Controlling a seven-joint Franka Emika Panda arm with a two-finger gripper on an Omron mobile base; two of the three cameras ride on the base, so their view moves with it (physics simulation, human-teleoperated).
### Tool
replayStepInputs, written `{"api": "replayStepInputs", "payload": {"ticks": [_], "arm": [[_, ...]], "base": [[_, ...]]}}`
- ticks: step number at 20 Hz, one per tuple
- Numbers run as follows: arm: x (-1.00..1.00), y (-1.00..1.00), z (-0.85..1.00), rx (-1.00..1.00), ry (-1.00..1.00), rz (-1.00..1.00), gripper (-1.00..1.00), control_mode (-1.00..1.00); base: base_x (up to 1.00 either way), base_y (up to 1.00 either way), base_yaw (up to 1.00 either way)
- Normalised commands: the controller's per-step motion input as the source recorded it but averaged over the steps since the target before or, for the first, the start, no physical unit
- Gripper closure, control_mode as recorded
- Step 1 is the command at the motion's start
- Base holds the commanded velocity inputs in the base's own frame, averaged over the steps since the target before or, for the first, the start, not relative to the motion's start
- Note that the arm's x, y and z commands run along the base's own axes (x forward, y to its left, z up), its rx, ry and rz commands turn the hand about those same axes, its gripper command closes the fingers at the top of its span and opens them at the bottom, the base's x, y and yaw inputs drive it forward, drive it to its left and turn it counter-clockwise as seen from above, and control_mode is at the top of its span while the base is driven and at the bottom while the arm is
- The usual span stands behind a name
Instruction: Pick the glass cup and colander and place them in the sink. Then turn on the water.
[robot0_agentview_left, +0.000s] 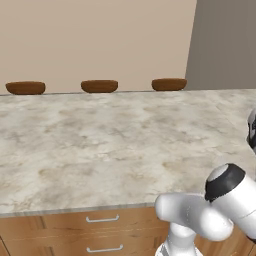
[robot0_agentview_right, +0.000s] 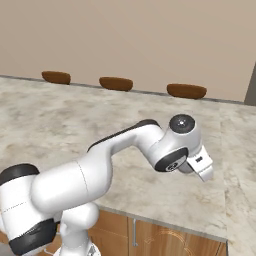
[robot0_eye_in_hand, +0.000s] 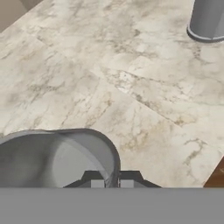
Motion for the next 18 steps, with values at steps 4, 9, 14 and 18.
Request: {"api": "replayStepInputs", "payload": {"ticks": [4,9,14,18], "arm": [[0.00,0.00,0.00,0.00,0.00,0.00,1.00,1.00],[0.00,0.00,0.00,0.00,0.00,0.00,1.00,1.00],[0.00,0.00,0.00,0.00,0.00,0.00,1.00,1.00],[0.00,0.00,0.00,0.00,0.00,0.00,1.00,1.00]], "base": [[-0.17,0.00,0.00],[-0.89,0.12,-0.10],[-0.98,0.27,-0.26],[-0.95,0.64,-0.33]]}}
